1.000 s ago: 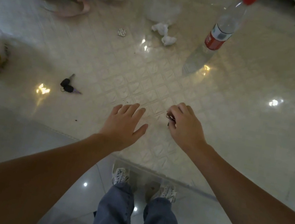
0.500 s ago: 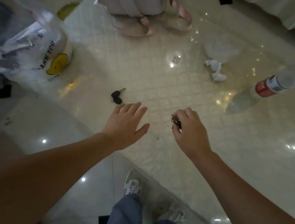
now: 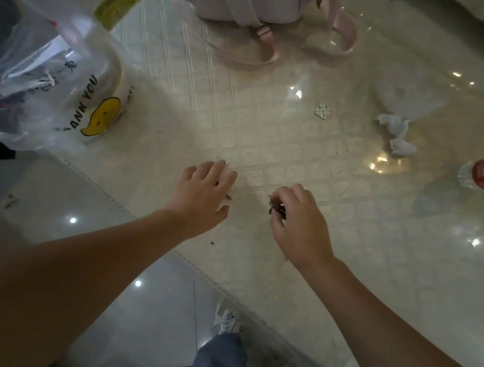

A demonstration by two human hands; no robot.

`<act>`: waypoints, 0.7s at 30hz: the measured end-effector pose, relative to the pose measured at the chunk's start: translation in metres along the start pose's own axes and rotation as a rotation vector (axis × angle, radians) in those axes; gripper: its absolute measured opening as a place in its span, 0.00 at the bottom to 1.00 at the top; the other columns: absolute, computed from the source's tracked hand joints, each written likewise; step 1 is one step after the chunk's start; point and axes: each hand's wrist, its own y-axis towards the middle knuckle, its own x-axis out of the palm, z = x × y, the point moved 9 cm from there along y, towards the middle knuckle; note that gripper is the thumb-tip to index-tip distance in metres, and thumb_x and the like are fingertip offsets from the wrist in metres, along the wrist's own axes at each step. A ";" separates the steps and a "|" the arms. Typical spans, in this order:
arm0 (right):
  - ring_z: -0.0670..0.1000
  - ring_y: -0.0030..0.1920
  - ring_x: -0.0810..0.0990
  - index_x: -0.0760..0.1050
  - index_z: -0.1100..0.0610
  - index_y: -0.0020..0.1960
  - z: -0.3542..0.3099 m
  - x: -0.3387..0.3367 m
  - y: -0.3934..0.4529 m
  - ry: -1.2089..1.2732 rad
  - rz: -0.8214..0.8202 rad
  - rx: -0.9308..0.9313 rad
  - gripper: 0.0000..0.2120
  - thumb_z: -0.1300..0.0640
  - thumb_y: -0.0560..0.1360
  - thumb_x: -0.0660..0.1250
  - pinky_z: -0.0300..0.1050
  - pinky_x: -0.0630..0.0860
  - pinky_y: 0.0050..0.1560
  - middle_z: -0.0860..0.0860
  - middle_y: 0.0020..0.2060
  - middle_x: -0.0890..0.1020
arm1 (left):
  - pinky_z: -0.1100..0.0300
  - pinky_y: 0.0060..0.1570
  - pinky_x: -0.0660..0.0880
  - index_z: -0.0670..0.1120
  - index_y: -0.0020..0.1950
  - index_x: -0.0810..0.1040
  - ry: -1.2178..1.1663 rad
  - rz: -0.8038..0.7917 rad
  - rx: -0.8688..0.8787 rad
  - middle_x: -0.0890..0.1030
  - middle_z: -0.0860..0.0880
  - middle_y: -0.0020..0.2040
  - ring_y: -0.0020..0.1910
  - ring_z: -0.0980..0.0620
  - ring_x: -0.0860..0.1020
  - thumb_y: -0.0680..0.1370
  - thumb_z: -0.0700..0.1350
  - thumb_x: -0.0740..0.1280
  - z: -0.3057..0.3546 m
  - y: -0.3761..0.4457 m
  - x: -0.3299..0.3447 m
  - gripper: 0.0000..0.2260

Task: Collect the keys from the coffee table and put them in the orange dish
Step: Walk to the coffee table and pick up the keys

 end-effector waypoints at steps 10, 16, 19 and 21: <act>0.48 0.48 0.72 0.72 0.53 0.49 -0.004 0.017 0.023 0.014 0.023 0.020 0.07 0.62 0.73 0.66 0.47 0.77 0.38 0.47 0.48 0.73 | 0.47 0.54 0.73 0.48 0.69 0.66 -0.008 -0.065 -0.016 0.68 0.43 0.65 0.62 0.41 0.69 0.77 0.51 0.64 -0.023 0.022 0.021 0.21; 0.50 0.47 0.73 0.74 0.54 0.50 -0.015 0.018 0.022 -0.079 0.007 -0.061 0.08 0.63 0.72 0.67 0.46 0.75 0.38 0.48 0.47 0.74 | 0.53 0.37 0.72 0.47 0.63 0.70 -0.016 -0.088 0.090 0.71 0.44 0.59 0.56 0.44 0.71 0.78 0.46 0.64 -0.009 0.022 0.028 0.13; 0.51 0.48 0.74 0.74 0.55 0.52 -0.016 0.020 0.019 -0.107 0.000 -0.079 0.09 0.63 0.73 0.66 0.46 0.75 0.39 0.49 0.48 0.75 | 0.54 0.35 0.70 0.47 0.64 0.68 -0.024 -0.134 0.076 0.70 0.44 0.60 0.57 0.44 0.70 0.77 0.43 0.65 -0.004 0.022 0.034 0.16; 0.51 0.48 0.73 0.75 0.55 0.52 -0.017 0.019 0.016 -0.110 0.010 -0.083 0.09 0.63 0.73 0.66 0.45 0.75 0.40 0.49 0.48 0.75 | 0.55 0.36 0.69 0.47 0.65 0.66 -0.013 -0.152 0.063 0.69 0.44 0.62 0.58 0.44 0.70 0.75 0.41 0.67 -0.002 0.021 0.035 0.20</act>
